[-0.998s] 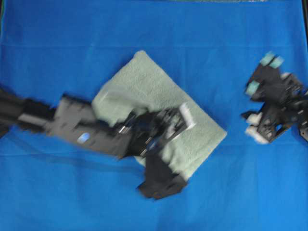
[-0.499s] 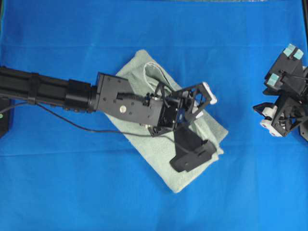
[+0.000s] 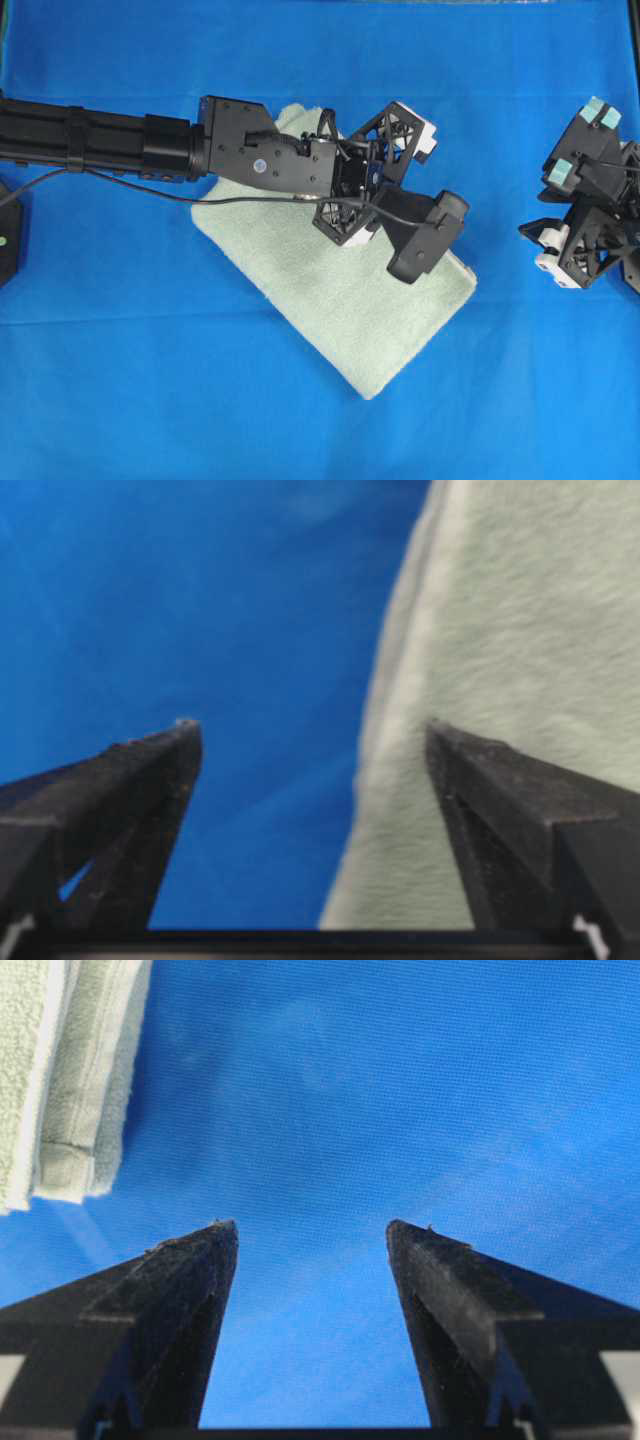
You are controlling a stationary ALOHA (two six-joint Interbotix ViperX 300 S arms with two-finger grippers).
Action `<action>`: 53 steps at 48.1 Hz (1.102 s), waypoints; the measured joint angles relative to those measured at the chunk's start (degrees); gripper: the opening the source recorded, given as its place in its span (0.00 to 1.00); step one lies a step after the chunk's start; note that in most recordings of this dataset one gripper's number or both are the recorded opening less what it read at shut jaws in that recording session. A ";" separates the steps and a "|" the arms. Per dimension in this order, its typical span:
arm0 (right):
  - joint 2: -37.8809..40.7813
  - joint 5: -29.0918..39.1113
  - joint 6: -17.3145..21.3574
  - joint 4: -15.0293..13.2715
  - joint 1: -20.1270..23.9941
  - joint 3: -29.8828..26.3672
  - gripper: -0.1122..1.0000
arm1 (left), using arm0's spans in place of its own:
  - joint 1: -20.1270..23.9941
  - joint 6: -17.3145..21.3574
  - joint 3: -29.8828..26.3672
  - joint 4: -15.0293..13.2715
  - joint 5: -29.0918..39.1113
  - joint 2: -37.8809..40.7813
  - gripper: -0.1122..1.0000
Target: Fold a bath towel.
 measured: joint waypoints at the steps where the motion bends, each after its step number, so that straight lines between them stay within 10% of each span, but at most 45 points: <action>1: 0.00 0.00 0.00 -0.09 0.00 -0.09 0.66 | -0.18 -0.09 0.18 0.00 -0.09 -0.35 0.85; 18: -0.09 -4.66 -0.70 -5.62 0.00 -3.87 0.66 | -2.20 -13.80 13.01 -0.18 -1.32 -17.23 0.84; 40: -0.09 -11.95 -1.14 -19.78 0.00 -9.67 0.67 | -8.00 -44.74 37.79 -0.53 -16.79 -45.88 0.83; 53: -2.37 -18.90 -1.32 -27.16 0.00 -9.58 0.66 | -8.00 -48.52 48.69 -0.44 -23.03 -61.88 0.83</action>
